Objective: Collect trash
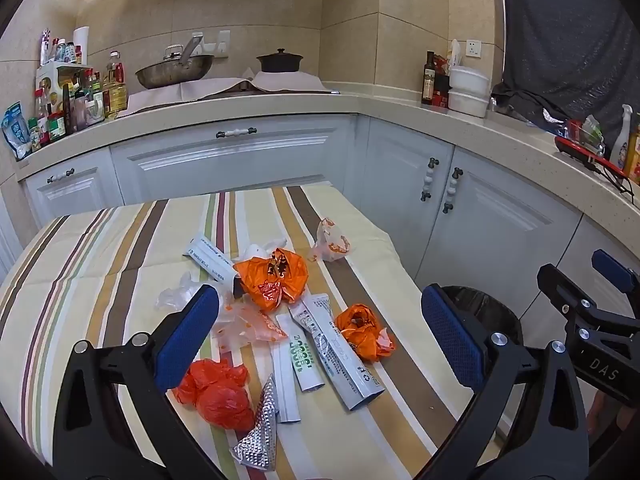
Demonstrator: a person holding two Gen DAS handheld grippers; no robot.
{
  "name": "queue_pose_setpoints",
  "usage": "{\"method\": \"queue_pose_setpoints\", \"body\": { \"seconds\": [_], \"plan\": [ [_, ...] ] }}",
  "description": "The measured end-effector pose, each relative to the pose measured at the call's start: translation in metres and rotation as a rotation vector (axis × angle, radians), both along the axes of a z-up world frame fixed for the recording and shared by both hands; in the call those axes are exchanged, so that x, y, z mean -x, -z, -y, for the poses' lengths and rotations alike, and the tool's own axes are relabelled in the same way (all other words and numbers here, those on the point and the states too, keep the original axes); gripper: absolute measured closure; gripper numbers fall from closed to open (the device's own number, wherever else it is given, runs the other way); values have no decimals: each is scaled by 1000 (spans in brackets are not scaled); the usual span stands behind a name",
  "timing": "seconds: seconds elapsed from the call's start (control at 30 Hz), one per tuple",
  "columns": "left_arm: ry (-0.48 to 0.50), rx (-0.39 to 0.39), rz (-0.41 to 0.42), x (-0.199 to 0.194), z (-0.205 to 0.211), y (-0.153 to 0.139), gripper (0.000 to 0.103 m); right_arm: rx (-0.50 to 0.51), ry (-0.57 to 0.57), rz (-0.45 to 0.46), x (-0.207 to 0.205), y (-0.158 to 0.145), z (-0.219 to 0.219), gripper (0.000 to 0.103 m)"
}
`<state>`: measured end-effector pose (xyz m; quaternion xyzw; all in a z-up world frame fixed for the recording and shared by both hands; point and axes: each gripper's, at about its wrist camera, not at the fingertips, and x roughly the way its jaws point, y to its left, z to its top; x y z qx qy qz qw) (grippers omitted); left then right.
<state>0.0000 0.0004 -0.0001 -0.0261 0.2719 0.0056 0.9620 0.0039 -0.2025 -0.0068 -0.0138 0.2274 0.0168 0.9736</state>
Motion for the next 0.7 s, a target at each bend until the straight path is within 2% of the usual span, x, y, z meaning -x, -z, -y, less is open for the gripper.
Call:
{"method": "queue_pose_setpoints", "body": {
  "seconds": [0.03,0.7],
  "plan": [
    [-2,-17,4,0,1,0,4,3,0,-13,-1,0,0,7],
    [1,-17,5,2,1,5,4,-3,0,0,1,0,2,7]
  ]
}}
